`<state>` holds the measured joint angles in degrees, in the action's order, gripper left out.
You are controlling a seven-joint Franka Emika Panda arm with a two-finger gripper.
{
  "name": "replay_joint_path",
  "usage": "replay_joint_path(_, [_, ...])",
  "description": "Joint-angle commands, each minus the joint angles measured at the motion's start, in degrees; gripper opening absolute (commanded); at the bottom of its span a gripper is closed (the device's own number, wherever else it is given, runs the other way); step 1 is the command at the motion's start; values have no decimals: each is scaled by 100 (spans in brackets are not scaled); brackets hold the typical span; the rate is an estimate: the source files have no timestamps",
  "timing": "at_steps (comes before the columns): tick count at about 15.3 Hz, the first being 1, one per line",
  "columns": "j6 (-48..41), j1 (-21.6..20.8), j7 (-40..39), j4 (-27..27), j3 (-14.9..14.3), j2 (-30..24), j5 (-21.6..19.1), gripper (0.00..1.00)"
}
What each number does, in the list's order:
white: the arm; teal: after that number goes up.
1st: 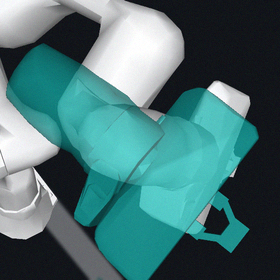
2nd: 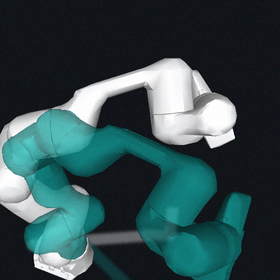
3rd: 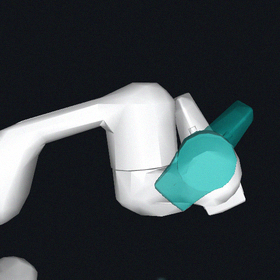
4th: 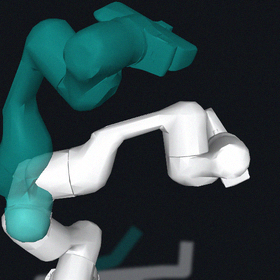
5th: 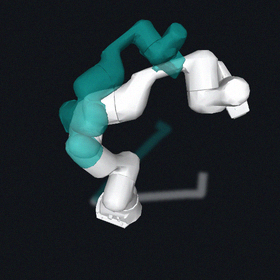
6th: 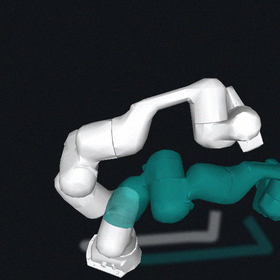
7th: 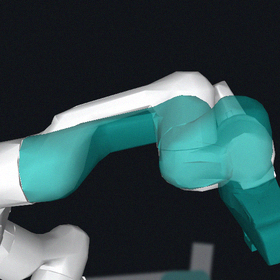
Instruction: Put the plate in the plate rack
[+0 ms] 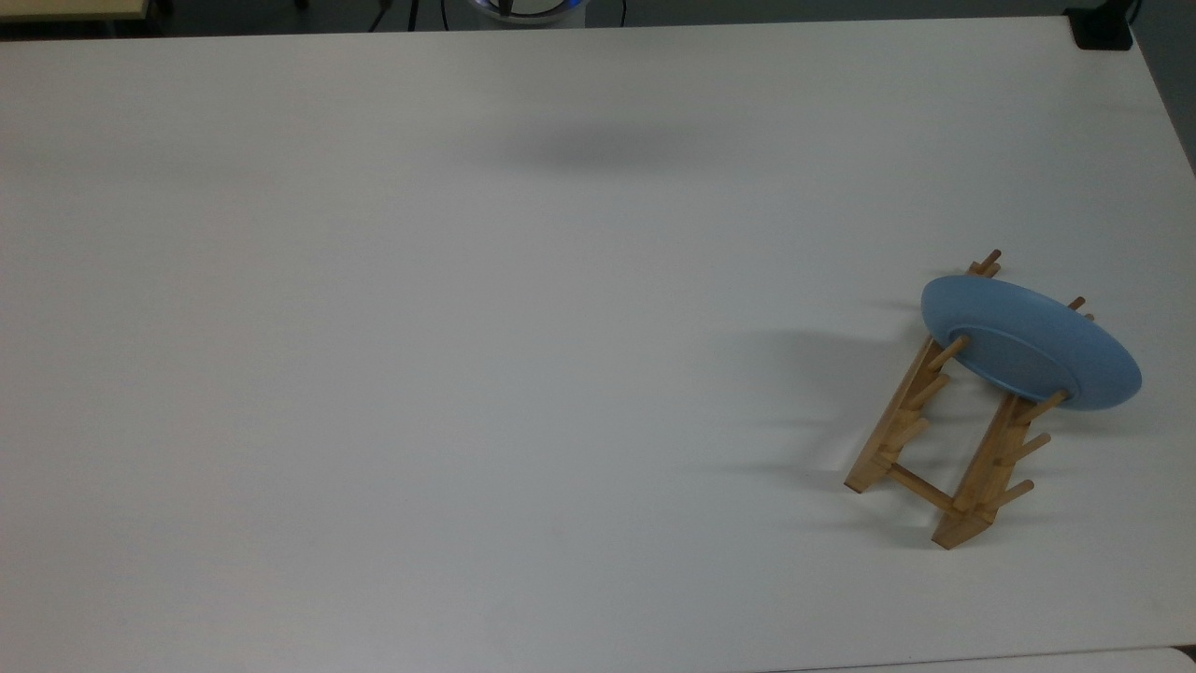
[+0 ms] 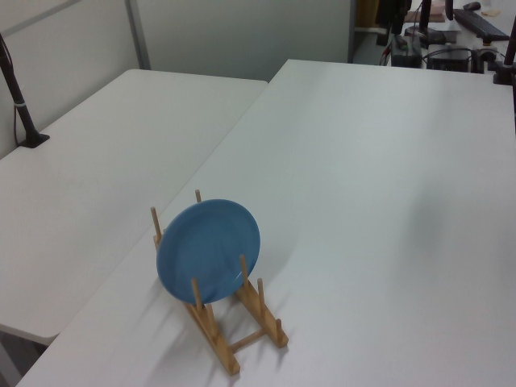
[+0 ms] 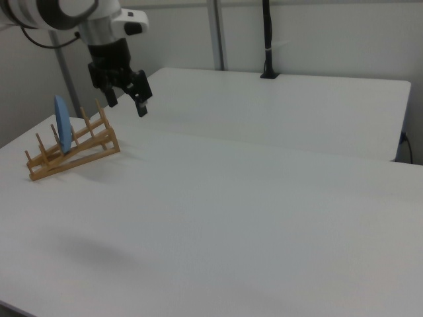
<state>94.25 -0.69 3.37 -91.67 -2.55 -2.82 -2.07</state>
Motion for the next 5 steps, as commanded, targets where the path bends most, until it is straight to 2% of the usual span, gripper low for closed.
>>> replay_joint_path(1, [111,-177,-275,35,-229,53,-118,100])
replay_joint_path(5, [67,-195,-284,149,-211,159,-110,100])
